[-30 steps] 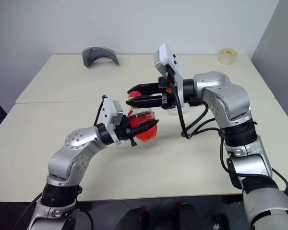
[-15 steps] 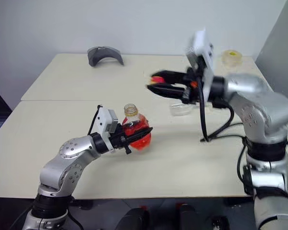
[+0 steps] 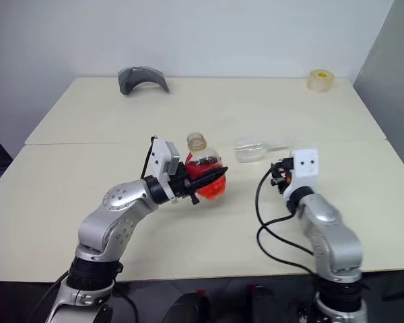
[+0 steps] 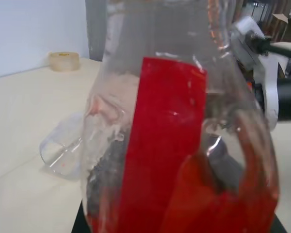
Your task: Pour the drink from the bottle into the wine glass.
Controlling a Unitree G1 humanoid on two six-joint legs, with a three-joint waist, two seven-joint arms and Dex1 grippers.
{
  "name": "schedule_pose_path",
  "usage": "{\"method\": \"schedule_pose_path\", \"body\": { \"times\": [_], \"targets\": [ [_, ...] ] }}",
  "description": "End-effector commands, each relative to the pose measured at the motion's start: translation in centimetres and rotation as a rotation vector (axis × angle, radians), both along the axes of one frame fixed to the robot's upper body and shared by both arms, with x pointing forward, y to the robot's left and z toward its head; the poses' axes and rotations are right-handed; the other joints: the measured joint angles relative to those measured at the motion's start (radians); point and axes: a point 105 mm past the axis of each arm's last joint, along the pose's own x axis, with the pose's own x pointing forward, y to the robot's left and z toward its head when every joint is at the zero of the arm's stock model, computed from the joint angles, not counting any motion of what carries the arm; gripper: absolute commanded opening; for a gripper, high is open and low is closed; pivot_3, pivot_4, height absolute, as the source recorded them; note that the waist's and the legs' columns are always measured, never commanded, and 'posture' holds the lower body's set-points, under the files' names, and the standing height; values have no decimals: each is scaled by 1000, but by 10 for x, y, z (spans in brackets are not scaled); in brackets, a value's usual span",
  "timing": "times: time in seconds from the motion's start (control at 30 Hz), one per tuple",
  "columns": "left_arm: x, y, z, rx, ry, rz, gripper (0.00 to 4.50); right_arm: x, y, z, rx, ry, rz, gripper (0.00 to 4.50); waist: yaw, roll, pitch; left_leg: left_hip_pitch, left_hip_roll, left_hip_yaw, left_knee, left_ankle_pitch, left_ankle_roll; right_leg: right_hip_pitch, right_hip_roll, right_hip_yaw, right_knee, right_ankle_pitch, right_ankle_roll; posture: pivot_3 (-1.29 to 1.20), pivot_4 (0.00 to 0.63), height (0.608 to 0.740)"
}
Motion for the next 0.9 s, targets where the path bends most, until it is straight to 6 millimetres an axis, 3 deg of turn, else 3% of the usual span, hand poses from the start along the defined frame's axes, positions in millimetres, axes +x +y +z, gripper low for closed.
{"method": "schedule_pose_path", "body": {
  "times": [0.03, 0.23, 0.4, 0.57, 0.8, 0.9],
  "targets": [
    [-2, -5, 16, -30, -66, -1, 1265, 5, -6, -13, -5, 10, -86, 1231, -1, 0, 0, 0, 0, 0, 0, 0, 0, 0, 0, 0, 0, 0, 0, 0, 150, 740],
    [-5, -5, 13, -33, -57, -1, 1265, 8, -6, -37, -21, 89, -65, 1231, -1, 0, 0, 0, -1, 0, 0, 0, 0, 0, -1, 0, 0, 0, 0, 0, 150, 740],
    [-2, -5, 14, -33, -59, 8, 1265, 9, -8, -44, -42, 121, -31, 2861, -2, 0, 0, 0, -1, 0, 0, -1, 1, 1, -1, 0, 0, 0, 0, 0, 150, 740],
    [-2, -2, 13, -39, -52, 34, 1264, 3, -9, -37, -54, 123, -1, 4500, 0, 0, 0, 0, -1, 0, 1, -2, 3, 1, -1, 0, 0, 0, 0, 0, 150, 740],
    [26, 42, 14, -51, -56, 292, 1264, -33, -16, 15, -110, 109, 185, 4500, 0, 1, 0, 0, -1, -1, 1, -2, 4, 1, -1, 0, 0, 0, 0, 0, 150, 740],
    [42, 63, 18, -81, -62, 448, 1264, -51, 10, 38, -154, 49, 457, 4500, -2, 1, 0, 1, -1, -1, 0, -2, 4, 1, 0, -1, 0, 0, 0, 0, 150, 740]
  ]
}}
